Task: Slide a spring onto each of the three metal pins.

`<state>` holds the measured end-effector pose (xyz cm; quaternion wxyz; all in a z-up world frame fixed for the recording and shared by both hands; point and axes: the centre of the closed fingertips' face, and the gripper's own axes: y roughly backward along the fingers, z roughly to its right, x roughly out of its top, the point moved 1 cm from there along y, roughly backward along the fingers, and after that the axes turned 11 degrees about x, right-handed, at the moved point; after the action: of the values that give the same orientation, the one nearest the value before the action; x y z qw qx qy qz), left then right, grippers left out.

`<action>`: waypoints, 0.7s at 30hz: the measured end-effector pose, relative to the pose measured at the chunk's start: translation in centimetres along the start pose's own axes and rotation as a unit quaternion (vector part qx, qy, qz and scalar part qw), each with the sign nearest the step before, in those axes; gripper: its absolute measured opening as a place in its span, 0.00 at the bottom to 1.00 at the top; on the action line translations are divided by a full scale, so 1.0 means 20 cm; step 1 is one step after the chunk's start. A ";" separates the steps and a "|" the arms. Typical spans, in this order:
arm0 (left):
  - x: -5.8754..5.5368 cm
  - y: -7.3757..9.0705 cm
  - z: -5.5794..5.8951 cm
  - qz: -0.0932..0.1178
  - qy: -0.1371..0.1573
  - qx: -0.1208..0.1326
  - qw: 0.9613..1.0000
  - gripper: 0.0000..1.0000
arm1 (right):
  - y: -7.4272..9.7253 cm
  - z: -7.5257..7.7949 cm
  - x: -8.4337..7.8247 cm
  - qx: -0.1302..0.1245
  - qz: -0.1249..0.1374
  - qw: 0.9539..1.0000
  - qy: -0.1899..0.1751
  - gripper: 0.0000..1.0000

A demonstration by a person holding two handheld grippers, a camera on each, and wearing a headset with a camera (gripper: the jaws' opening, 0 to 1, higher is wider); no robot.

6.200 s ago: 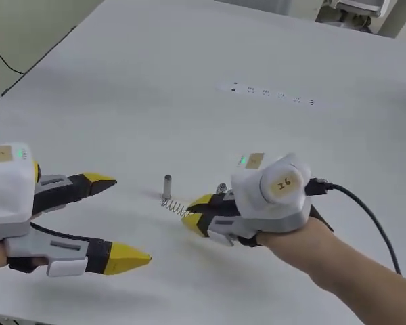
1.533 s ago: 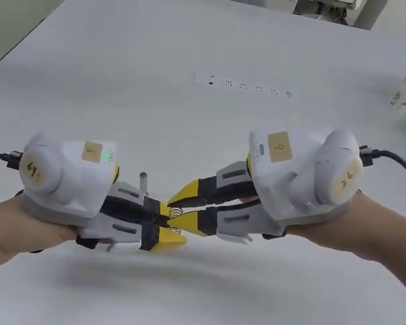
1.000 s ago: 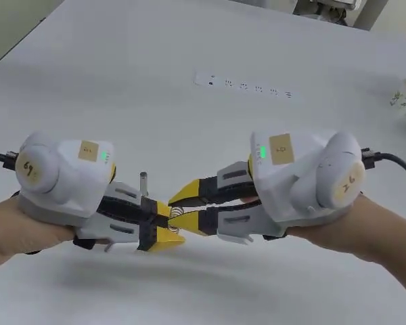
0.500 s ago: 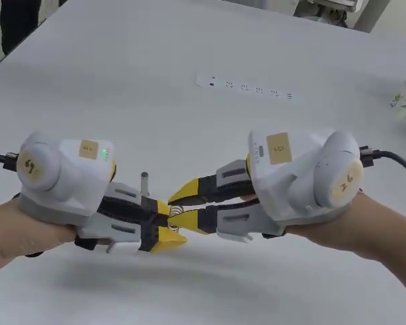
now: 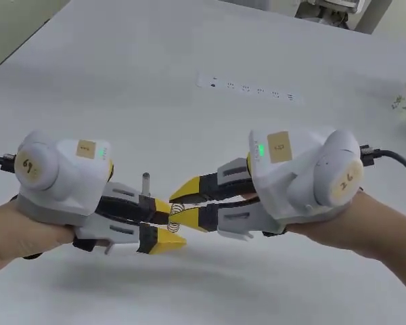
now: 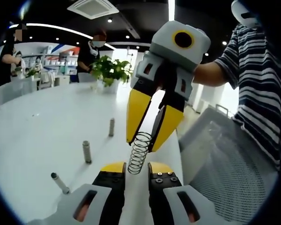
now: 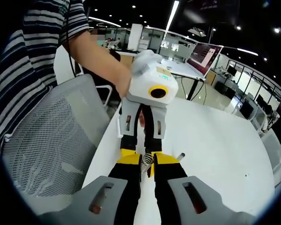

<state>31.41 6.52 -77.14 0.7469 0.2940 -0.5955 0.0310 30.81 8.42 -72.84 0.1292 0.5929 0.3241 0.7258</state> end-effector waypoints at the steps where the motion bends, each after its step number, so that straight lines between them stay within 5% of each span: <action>1: 0.00 0.00 0.00 0.001 0.001 0.003 1.000 0.13 | 0.00 0.00 0.00 0.000 0.000 1.000 0.000 0.07; 21: -0.05 0.11 -0.09 0.012 0.028 0.054 0.998 0.28 | 0.01 0.03 -0.01 -0.011 -0.006 1.000 0.000 0.07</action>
<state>31.85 9.49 -77.34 0.7461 0.3257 -0.5752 0.0802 31.38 8.35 -72.87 0.1396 0.5894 0.3194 0.7288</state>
